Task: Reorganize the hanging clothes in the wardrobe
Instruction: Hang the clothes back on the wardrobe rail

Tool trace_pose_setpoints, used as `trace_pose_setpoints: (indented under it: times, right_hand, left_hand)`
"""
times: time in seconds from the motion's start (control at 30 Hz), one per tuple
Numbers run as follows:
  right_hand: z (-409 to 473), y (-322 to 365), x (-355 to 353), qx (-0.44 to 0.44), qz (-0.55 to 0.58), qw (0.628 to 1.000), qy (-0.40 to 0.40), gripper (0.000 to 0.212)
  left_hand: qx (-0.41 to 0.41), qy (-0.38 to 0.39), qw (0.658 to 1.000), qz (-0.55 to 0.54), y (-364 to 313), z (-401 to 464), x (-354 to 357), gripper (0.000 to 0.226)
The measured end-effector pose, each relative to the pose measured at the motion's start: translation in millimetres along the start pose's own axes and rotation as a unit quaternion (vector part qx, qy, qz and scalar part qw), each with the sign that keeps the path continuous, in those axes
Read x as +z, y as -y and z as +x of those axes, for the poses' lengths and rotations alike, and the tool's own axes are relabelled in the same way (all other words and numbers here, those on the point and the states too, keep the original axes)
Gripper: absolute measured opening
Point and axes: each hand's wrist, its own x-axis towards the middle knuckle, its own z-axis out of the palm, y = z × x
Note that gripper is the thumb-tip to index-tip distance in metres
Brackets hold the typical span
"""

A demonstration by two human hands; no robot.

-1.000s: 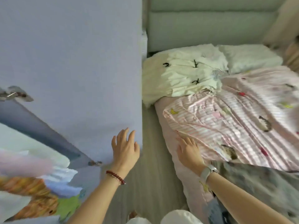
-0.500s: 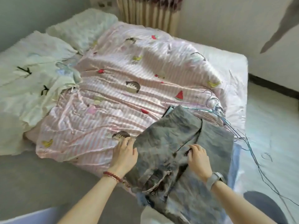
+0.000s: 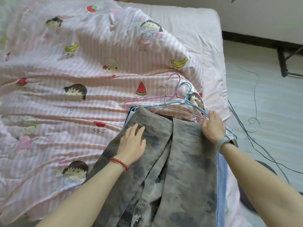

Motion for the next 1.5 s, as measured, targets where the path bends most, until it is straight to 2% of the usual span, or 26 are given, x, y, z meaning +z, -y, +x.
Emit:
trace_pose_setpoints:
  times: [0.1, 0.17, 0.3, 0.43, 0.53, 0.63, 0.83, 1.0, 1.1, 1.2, 1.37, 1.5]
  right_hand:
    - [25, -4, 4, 0.038, -0.002, 0.999, 0.027, 0.039]
    - [29, -9, 4, 0.044, -0.018, 0.999, 0.01, 0.035]
    - [19, -13, 2, -0.006, 0.04, 0.995, -0.092, 0.021]
    - [-3, -12, -6, -0.084, 0.109, 0.975, -0.174, 0.008]
    - [-16, -9, -19, -0.121, 0.139, 0.964, -0.191, 0.005]
    - [-29, -2, -32, -0.147, 0.128, 0.961, -0.197, 0.007]
    - [-47, 26, -61, -0.218, 0.135, 0.939, -0.227, 0.011]
    - [-59, 91, -78, -0.291, 0.148, 0.916, -0.234, 0.008]
    - [-77, 145, -84, -0.342, 0.15, 0.892, -0.256, 0.013]
    - [-102, 199, -93, -0.4, 0.163, 0.87, -0.238, 0.027]
    - [-164, 291, -104, -0.515, 0.138, 0.812, -0.238, 0.038]
    - [-243, 362, -92, -0.628, 0.148, 0.747, -0.16, 0.051]
  left_hand:
    - [-0.001, 0.003, 1.0, 0.006, -3, 21, -2, 0.054]
    - [0.002, -0.001, 1.0, 0.008, -6, 31, -5, 0.055]
    - [-0.005, -0.022, 0.999, 0.023, -12, 49, -16, 0.06]
    - [0.01, -0.058, 0.998, 0.009, -23, 65, -32, 0.06]
    - [0.034, -0.074, 0.997, 0.007, -32, 73, -43, 0.054]
    - [0.039, -0.055, 0.998, 0.014, -37, 70, -52, 0.041]
    - [0.068, -0.176, 0.981, -0.051, -21, 21, -86, 0.02]
    - [0.051, -0.278, 0.958, -0.046, 20, -53, -122, 0.016]
    - [-0.01, -0.339, 0.939, -0.057, 48, -98, -143, 0.017]
    - [-0.059, -0.407, 0.91, -0.045, 76, -147, -165, 0.015]
    - [-0.134, -0.518, 0.844, 0.03, 127, -256, -196, 0.022]
    - [-0.229, -0.574, 0.786, 0.019, 172, -365, -182, 0.034]
